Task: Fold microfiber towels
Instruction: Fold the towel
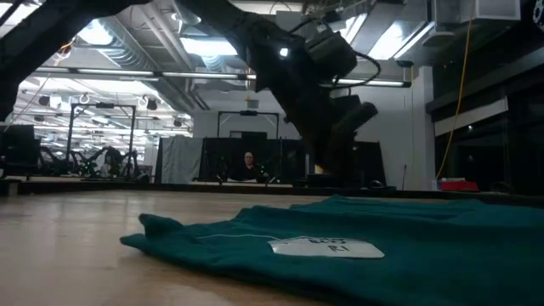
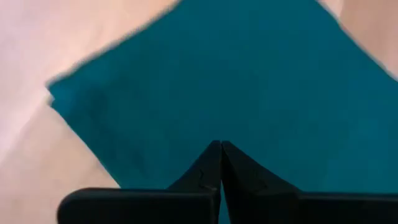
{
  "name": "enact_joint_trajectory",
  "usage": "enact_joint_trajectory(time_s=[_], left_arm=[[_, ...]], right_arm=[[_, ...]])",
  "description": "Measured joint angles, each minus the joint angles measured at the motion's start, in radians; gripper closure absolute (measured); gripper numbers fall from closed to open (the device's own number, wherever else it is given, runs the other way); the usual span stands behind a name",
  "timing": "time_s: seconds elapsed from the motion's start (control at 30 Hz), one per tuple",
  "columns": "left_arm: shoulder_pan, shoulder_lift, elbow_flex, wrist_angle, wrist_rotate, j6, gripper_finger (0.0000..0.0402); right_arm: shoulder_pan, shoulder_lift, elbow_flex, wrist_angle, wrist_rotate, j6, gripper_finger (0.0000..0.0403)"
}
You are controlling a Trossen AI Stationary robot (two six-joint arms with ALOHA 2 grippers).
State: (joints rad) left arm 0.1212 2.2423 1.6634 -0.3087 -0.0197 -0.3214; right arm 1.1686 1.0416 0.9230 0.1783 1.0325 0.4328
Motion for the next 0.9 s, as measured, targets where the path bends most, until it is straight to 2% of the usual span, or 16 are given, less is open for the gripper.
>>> enact_joint_trajectory(time_s=[0.33, 0.6, 0.73, 0.9], left_arm=[[0.002, 0.055, 0.006, -0.065, -0.006, -0.034, 0.0400], [-0.001, 0.005, -0.041, -0.262, -0.126, -0.029, 0.0399], [0.026, -0.096, -0.193, -0.262, -0.203, -0.061, 0.0399], [0.066, -0.331, -0.520, -0.153, -0.243, -0.114, 0.0400]], right_arm=[[0.002, 0.000, 0.000, 0.034, 0.000, -0.007, 0.0364], [0.024, 0.000, 0.000, 0.073, 0.000, -0.029, 0.0364], [0.025, 0.012, 0.000, 0.072, 0.000, -0.029, 0.0364], [0.024, 0.038, 0.000, 0.068, 0.005, -0.023, 0.0365]])
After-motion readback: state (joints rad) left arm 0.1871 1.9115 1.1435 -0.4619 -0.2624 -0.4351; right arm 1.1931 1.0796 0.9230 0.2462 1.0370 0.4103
